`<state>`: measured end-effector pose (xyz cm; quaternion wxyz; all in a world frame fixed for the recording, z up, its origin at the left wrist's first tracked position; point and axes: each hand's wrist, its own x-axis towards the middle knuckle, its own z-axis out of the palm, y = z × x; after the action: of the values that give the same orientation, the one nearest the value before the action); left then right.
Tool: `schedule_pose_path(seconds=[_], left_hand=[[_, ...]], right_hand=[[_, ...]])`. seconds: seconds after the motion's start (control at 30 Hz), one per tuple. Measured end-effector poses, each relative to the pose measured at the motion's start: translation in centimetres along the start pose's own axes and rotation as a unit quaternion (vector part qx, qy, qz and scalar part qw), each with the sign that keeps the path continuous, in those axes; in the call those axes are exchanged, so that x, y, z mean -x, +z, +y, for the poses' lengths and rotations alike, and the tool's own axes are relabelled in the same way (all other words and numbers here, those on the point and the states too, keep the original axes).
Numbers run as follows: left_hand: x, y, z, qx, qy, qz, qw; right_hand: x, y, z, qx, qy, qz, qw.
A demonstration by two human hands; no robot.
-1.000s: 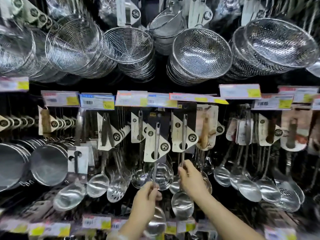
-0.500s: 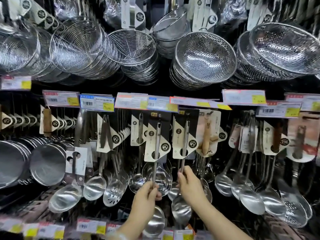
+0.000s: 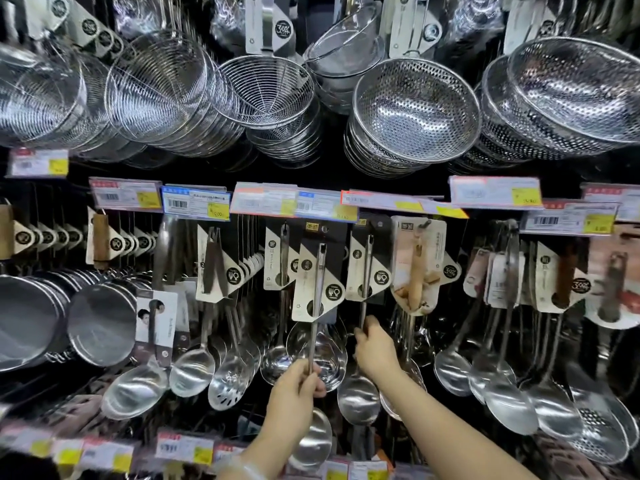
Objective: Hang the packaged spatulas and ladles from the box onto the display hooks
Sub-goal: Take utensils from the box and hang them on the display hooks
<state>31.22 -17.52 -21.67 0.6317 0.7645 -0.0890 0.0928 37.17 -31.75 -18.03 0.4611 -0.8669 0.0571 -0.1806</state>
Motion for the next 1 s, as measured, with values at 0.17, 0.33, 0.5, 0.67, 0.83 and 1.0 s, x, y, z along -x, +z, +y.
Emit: schedule_pose_path(seconds=[0.17, 0.33, 0.5, 0.67, 0.83, 1.0], left_hand=[[0.6, 0.3, 0.0, 0.000, 0.000, -0.008, 1.000], [0.9, 0.2, -1.2, -0.004, 0.008, -0.018, 1.000], [0.5, 1.0, -2.4, -0.006, -0.005, -0.014, 1.000], [1.0, 3.2, -1.5, -0.010, 0.011, -0.043, 0.999], [1.4, 5.0, -0.1, 0.004, 0.044, -0.059, 0.997], [0.9, 5.7, 1.7, 0.050, 0.041, -0.088, 0.994]], right_hand=[[-1.2, 0.7, 0.3, 0.043, 0.027, 0.034, 0.998], [-0.1, -0.1, 0.0, 0.048, 0.045, 0.016, 0.998], [4.4, -1.5, -1.1, -0.096, -0.047, 0.058, 0.993], [6.3, -3.4, -2.4, -0.190, -0.088, -0.034, 0.977], [6.2, -5.1, -2.8, -0.213, -0.108, 0.028, 0.971], [5.3, -6.0, -3.5, -0.178, -0.131, 0.076, 0.972]])
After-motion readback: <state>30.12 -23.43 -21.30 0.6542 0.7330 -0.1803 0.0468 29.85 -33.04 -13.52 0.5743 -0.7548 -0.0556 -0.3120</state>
